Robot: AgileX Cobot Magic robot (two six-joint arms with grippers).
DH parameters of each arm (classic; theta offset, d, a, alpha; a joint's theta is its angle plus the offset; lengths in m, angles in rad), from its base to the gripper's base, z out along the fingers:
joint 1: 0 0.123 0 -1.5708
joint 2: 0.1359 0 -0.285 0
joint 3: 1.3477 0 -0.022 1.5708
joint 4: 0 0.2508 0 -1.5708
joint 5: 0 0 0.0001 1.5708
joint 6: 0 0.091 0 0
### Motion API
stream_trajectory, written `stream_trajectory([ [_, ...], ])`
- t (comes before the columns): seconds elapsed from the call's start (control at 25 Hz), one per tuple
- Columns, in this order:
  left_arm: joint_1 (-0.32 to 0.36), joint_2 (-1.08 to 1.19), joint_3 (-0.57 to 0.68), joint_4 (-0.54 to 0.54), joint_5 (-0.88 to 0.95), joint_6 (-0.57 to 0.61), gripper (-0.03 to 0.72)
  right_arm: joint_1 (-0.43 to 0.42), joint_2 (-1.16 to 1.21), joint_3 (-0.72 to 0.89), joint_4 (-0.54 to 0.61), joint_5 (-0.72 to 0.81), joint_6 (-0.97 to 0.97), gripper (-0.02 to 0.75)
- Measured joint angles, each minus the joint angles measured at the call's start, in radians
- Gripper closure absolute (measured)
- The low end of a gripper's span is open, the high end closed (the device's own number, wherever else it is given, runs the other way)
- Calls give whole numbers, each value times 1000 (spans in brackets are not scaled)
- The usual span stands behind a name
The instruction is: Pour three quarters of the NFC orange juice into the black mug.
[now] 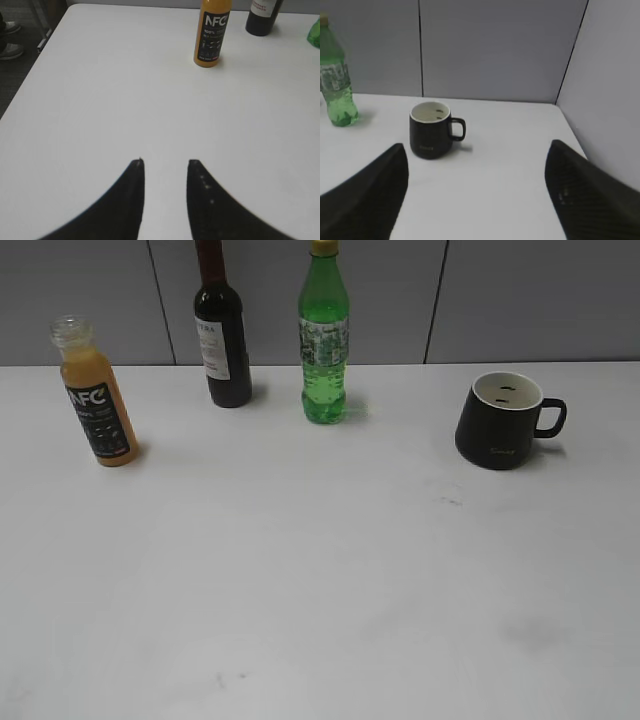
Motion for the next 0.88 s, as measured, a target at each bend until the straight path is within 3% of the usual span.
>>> stream_trajectory([
  [0.36,0,0,0,0,0,0,454,0,306,111,-11,-510,0,87],
  [0.88,0,0,0,0,0,0,454,-1,1049,120,2,-1309,0,87],
])
